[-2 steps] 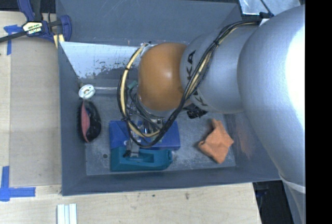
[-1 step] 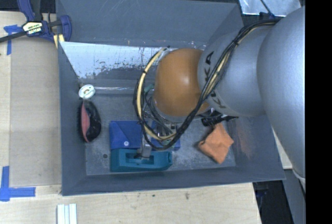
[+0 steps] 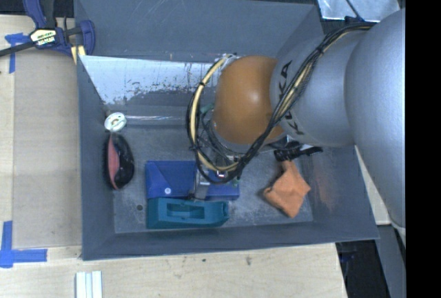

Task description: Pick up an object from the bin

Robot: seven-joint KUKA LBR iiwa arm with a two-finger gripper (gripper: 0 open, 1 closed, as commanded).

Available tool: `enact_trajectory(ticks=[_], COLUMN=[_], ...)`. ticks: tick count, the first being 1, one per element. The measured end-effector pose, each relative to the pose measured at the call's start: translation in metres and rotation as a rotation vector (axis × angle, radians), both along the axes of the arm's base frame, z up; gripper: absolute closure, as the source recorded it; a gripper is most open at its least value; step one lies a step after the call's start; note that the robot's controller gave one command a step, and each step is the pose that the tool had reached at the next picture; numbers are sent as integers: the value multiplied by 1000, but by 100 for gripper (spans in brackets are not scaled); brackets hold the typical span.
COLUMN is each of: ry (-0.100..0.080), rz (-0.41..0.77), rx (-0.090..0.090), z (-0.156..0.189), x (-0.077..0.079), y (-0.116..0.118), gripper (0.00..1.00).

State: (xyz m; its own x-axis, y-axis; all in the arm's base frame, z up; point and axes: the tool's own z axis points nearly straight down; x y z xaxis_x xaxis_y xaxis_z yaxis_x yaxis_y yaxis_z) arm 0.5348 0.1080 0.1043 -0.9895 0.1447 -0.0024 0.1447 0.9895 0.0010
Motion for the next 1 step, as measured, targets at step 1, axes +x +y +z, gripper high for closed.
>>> enact_trajectory(ticks=[1], ry=[1], rz=[122], rx=[-1], z=[14], x=[32], y=[-22], gripper=[0])
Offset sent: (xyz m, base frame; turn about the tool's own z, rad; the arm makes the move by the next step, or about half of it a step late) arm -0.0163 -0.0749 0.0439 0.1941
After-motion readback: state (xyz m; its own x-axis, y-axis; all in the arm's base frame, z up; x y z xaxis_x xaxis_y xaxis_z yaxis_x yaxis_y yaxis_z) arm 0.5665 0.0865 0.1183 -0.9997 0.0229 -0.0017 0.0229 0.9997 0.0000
